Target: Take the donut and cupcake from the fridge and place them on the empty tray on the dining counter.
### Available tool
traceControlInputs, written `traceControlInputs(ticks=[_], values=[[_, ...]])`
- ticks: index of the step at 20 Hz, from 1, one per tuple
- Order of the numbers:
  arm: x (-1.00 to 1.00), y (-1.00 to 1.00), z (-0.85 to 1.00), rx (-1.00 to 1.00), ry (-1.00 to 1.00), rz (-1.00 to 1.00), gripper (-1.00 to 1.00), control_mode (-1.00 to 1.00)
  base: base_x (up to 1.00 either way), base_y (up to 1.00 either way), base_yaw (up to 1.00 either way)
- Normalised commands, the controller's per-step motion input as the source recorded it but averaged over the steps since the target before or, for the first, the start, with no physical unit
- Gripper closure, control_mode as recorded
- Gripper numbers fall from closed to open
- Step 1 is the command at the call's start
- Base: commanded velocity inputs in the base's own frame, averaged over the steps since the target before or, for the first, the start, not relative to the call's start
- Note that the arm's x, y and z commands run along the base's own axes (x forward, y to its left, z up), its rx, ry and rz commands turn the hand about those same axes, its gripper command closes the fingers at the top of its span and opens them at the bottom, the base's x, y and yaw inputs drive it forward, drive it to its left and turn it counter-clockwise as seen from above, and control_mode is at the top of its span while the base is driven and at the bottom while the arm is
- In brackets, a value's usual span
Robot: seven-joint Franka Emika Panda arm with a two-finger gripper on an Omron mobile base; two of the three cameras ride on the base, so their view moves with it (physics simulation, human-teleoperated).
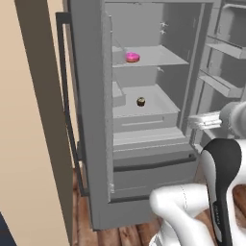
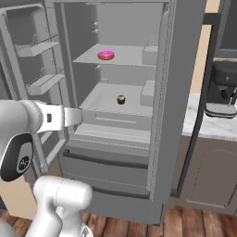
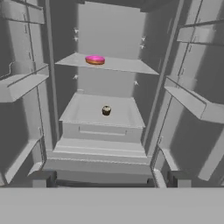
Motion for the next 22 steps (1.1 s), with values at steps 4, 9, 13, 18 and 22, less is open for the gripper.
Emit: traceControlInputs(ticks=[4,9,13,18,22], values=[[0.00,0.00,0.00,0.00,0.00,0.00,-1.00,1.00,1.00,0.00,0.00],[0.00,0.00,0.00,0.00,0.00,0.00,-1.00,1.00,1.00,0.00,0.00],[0.00,0.00,0.00,0.00,0.00,0.00,-1.00,1.00,1.00,0.01,0.00],[0.00,0.00,0.00,0.00,0.00,0.00,-1.00,1.00,0.74,0.00,0.03],[0.00,0.00,0.00,0.00,0.00,0.00,-1.00,1.00,0.81,0.00,0.06]])
